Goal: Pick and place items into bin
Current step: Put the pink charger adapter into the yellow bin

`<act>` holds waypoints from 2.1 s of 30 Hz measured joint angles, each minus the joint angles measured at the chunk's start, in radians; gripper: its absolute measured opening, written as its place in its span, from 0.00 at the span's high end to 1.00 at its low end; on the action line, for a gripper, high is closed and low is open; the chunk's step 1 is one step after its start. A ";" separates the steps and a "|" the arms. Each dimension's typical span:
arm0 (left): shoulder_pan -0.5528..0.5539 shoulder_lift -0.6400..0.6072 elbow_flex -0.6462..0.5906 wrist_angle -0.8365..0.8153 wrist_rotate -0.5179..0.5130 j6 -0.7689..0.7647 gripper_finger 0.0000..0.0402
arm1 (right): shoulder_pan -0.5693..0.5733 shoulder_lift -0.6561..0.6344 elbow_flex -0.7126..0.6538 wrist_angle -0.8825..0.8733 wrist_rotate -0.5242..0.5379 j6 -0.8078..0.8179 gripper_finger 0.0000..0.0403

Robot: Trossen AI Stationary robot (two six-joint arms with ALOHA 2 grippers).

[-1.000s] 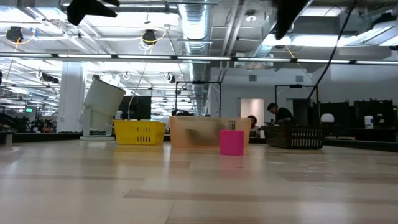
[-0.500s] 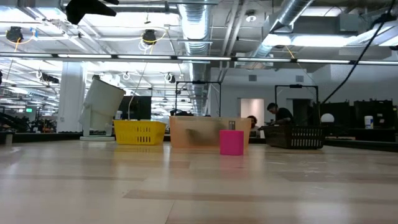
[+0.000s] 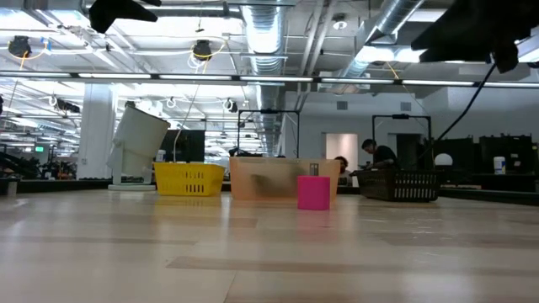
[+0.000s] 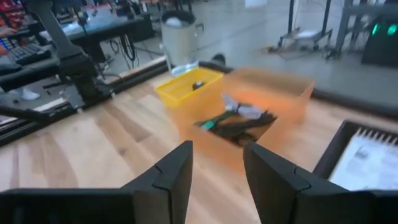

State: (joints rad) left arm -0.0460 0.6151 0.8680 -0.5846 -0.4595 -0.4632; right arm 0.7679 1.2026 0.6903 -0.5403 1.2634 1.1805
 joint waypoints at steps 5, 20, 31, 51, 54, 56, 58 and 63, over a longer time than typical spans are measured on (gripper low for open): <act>0.000 0.000 0.000 0.000 0.000 -0.001 0.63 | -0.045 0.074 0.000 0.111 -0.116 -0.003 0.65; 0.000 0.000 0.000 0.025 -0.001 -0.001 0.63 | -0.162 0.332 0.000 0.226 -0.328 -0.207 0.65; 0.000 0.013 0.000 0.053 0.007 -0.031 0.63 | -0.179 0.488 -0.001 0.157 -0.494 -0.137 0.69; 0.024 0.459 0.000 0.348 0.521 0.157 0.63 | -0.100 0.418 0.000 0.008 -0.712 -0.141 0.71; 0.034 0.525 0.000 0.422 0.569 0.187 0.63 | -0.100 0.418 0.000 0.005 -0.717 -0.141 0.71; 0.042 0.567 0.000 0.457 0.598 0.196 0.63 | -0.100 0.418 0.000 0.005 -0.715 -0.141 0.71; 0.051 0.611 0.000 0.490 0.636 0.197 0.63 | -0.100 0.418 0.000 0.005 -0.715 -0.141 0.71; 0.070 0.730 0.000 0.547 0.759 0.195 0.63 | -0.100 0.418 0.000 -0.007 -0.699 -0.142 0.71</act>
State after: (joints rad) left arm 0.0244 1.3453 0.8677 -0.0372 0.2998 -0.2680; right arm 0.6678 1.6207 0.6907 -0.5471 0.5641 1.0382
